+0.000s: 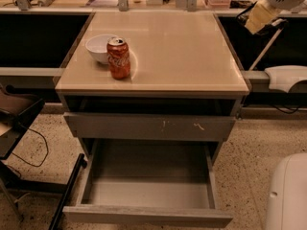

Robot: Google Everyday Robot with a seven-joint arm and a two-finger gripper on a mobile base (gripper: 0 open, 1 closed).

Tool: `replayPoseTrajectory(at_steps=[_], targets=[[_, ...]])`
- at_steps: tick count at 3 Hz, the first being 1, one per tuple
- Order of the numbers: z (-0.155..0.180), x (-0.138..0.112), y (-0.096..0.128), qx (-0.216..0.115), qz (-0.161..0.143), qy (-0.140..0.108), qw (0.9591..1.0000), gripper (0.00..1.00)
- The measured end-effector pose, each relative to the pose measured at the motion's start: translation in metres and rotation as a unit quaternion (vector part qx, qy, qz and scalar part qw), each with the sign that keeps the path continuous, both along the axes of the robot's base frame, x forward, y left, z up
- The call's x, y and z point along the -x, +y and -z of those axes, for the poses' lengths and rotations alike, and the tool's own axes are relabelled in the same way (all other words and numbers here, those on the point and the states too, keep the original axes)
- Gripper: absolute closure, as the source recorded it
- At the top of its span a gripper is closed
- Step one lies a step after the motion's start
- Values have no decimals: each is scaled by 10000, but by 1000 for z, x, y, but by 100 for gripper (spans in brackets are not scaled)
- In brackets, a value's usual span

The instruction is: Place rxbar chocolate into middle drawer

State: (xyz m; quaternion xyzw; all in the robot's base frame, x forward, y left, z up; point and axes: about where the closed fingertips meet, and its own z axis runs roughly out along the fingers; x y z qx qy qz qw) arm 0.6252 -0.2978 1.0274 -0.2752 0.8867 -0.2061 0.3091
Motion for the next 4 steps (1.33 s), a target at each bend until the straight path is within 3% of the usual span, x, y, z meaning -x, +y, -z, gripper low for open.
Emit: replayPoseTrajectory(at_steps=[1,2,3,4], targets=[[11,3,8,-156,-197,179,9995,100],[1,39,10,-568,-629,410,9956,100],[-24,88,10,-1218,-729,476,9887,100],[-27,84,28,-1441,-990,391,9838,100]])
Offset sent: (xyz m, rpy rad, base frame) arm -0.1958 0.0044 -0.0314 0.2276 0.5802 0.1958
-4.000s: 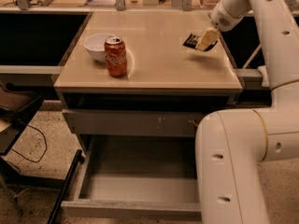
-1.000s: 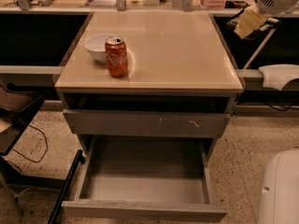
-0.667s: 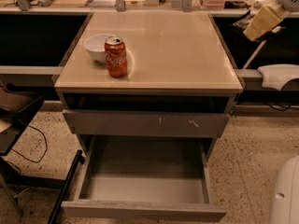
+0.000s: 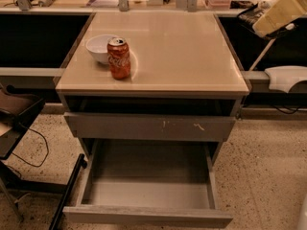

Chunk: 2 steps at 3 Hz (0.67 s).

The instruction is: Place rxbar chocolate into middle drawer

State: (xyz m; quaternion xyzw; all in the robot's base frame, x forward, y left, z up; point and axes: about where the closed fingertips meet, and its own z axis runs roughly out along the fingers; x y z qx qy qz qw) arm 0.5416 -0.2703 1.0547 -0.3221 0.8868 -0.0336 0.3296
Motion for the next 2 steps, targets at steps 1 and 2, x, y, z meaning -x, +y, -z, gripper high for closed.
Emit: replayPoseTrajectory(at_steps=[1,2], targets=[[-2,-7,2,-46,-7,-106,9999,100],[37,6,-7,-200,213,223,9993,100]])
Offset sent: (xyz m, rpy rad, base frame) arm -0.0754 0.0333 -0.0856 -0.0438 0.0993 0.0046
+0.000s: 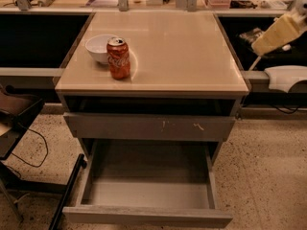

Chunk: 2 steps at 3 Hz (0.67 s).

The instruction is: Place rxbar chocolate into middle drawer

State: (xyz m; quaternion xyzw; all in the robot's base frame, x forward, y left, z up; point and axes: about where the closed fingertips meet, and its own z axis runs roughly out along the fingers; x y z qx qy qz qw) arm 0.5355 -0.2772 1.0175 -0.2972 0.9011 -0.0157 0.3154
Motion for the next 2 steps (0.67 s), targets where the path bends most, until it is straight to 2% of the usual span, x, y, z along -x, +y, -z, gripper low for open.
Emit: replayPoseTrajectory(at_steps=[1,2], targets=[[29,67,-5,26,391,441,9983,100],[35,123,14,174,239,597,9978,100]])
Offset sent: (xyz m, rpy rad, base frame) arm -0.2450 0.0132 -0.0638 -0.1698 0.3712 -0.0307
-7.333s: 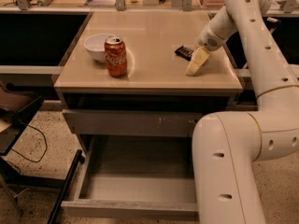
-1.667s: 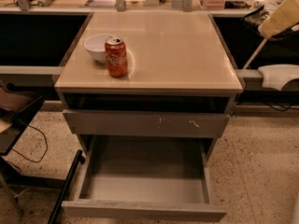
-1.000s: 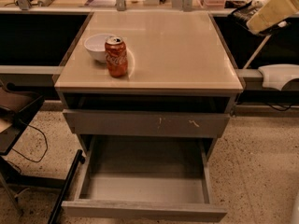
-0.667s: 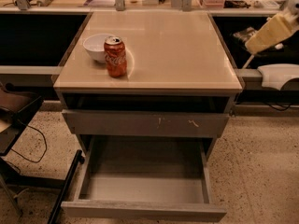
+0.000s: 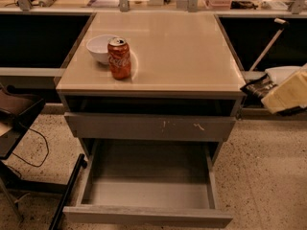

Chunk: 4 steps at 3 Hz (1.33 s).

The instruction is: Place rxbar chocolate into middle drawer

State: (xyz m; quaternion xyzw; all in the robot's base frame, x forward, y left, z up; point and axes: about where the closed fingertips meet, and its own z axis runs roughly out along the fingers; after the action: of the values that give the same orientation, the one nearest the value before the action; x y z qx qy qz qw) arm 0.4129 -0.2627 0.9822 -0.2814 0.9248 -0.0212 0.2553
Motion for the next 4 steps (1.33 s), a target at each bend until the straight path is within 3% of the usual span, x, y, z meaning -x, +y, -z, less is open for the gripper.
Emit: replayPoseTrajectory(at_steps=[1,2,3,4], targets=[[0,19,11,29,-118,-21,9999,100],[20,14,11,-213,125,-211,9995,100],[83,33,11,-220,591,-23,9980,100],[154,41,39,2,677,295,9973,100]])
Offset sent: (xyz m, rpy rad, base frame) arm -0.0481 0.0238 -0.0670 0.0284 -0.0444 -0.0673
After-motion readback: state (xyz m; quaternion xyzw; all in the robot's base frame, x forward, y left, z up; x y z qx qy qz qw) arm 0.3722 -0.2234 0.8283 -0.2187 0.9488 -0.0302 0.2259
